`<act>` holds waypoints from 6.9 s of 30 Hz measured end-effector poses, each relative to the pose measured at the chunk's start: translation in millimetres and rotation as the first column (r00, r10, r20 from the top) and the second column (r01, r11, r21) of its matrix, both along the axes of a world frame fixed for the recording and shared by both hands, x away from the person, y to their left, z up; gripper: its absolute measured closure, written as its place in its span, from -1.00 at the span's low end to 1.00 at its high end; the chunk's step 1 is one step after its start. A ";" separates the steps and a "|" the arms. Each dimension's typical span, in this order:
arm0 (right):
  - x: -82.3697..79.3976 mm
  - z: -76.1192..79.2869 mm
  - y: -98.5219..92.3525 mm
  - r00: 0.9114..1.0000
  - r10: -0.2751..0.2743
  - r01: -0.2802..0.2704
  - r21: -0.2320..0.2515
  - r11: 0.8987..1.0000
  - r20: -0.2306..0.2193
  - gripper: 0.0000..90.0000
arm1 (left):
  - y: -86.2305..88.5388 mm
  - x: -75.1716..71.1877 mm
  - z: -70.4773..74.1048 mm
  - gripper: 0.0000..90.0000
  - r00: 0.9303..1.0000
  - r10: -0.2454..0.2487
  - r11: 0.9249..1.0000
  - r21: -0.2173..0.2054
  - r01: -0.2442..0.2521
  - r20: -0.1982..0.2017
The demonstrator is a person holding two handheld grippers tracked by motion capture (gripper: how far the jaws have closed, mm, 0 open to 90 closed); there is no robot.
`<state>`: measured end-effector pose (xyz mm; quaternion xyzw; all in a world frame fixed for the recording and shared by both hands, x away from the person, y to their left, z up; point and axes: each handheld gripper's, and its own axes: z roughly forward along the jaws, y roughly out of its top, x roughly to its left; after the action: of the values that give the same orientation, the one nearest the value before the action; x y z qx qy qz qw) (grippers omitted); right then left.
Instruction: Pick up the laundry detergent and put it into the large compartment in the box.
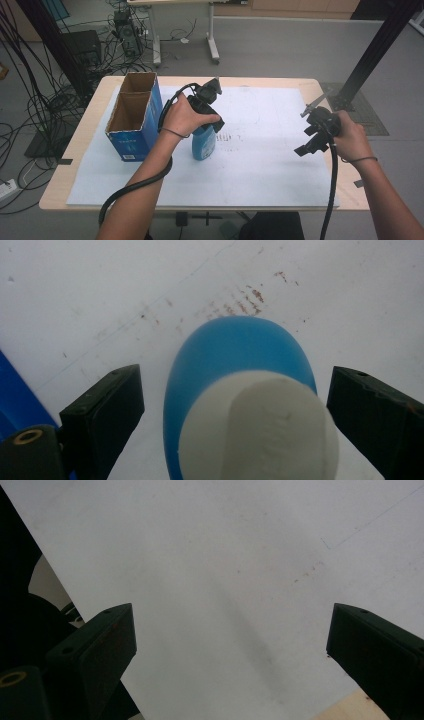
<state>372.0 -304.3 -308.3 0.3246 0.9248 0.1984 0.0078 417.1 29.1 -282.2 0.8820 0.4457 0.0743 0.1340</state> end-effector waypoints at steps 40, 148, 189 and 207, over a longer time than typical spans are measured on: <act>2.8 -0.9 0.0 1.000 0.028 -0.028 -0.012 1.000 0.010 -0.88 | 0.3 -0.9 0.7 -0.80 1.000 0.000 1.000 0.001 0.000 -0.001; 3.2 -0.2 1.6 1.000 0.029 -0.029 -0.011 1.000 0.011 -0.88 | -0.1 -1.6 1.0 -0.18 0.999 0.037 0.999 0.010 -0.037 -0.009; 6.2 1.3 5.7 0.999 0.038 -0.038 -0.012 0.999 0.002 -0.87 | -0.4 -2.4 1.4 -0.17 0.999 0.031 0.999 0.019 -0.031 -0.011; 9.3 3.2 5.7 0.999 0.032 -0.032 -0.011 0.999 0.004 -0.87 | 0.1 -3.9 0.9 -0.18 0.999 0.035 0.999 0.016 -0.035 -0.001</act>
<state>381.3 -298.6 -305.1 0.3095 0.9308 0.1941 0.0082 413.2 29.2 -281.2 0.8751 0.4605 0.0798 0.1256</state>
